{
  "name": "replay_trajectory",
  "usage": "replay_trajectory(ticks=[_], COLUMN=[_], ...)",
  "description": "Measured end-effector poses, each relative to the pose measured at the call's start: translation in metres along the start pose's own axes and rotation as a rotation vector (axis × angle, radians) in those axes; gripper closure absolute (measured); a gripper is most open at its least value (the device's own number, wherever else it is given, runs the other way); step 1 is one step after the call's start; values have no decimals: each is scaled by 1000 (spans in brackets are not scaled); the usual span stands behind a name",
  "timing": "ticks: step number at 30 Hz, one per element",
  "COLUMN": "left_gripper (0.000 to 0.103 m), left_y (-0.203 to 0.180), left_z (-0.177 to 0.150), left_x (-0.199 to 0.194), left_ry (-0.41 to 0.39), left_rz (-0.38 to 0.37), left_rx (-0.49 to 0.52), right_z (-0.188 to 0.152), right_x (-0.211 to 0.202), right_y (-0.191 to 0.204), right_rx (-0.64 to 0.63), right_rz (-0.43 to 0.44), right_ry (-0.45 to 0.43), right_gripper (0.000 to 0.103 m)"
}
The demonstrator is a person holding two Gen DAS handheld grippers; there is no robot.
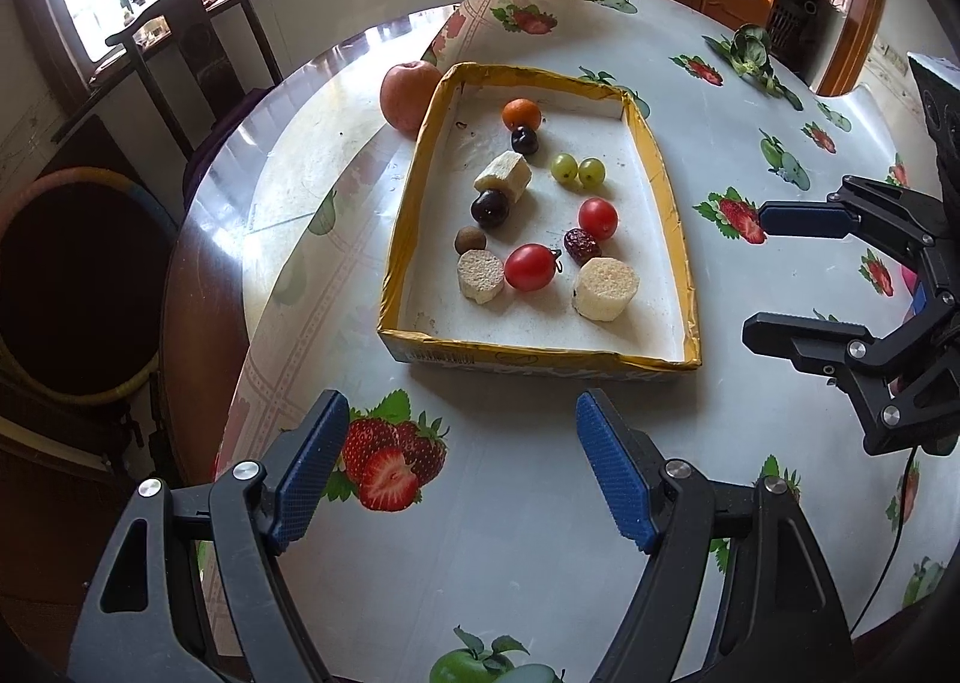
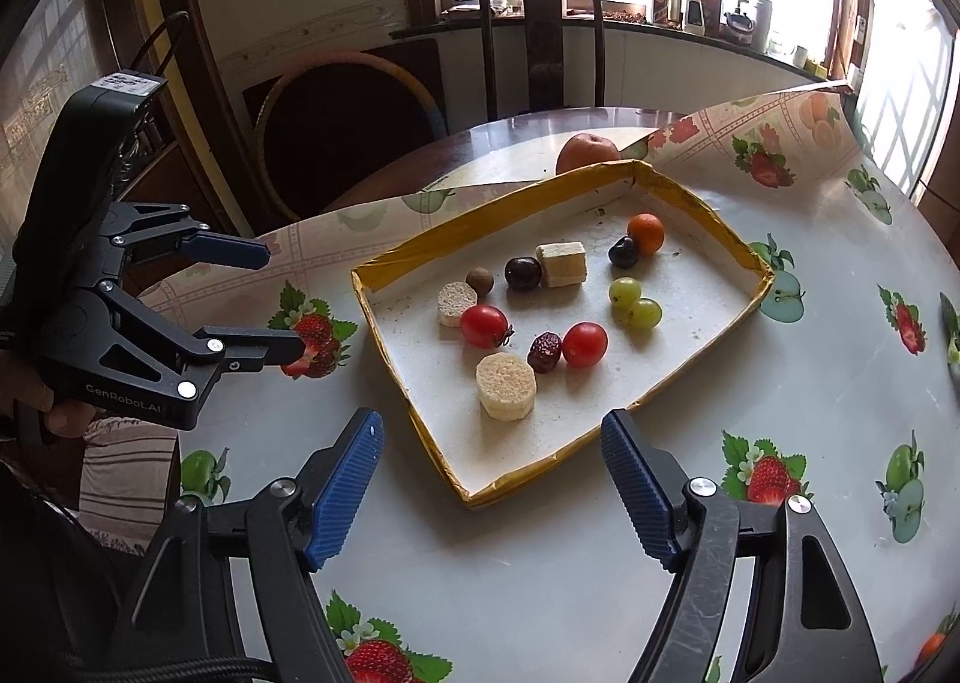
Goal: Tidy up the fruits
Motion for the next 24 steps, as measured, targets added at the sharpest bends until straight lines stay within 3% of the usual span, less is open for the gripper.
replay_trajectory(ticks=[3, 24], left_gripper=[25, 25], left_y=[4, 5], left_z=[-1, 6], left_x=[-3, -10], left_ry=[-15, -42], left_rz=[-35, -12], left_rx=[-39, -38], right_z=[1, 0], right_x=[0, 12], right_y=[2, 5], right_rx=[-4, -5], right_rz=[-1, 20], right_ry=[-5, 11], right_gripper=[26, 25])
Point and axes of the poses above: each gripper's, at about its wrist camera, not at the fingertips, and x roughly the way its jaws point, y to its left, z to its top, the point moved 7 cm from there along x, roughly the way its jaws point, and after that the axes turned 2 degrees about -z, right-handed, at the moved point
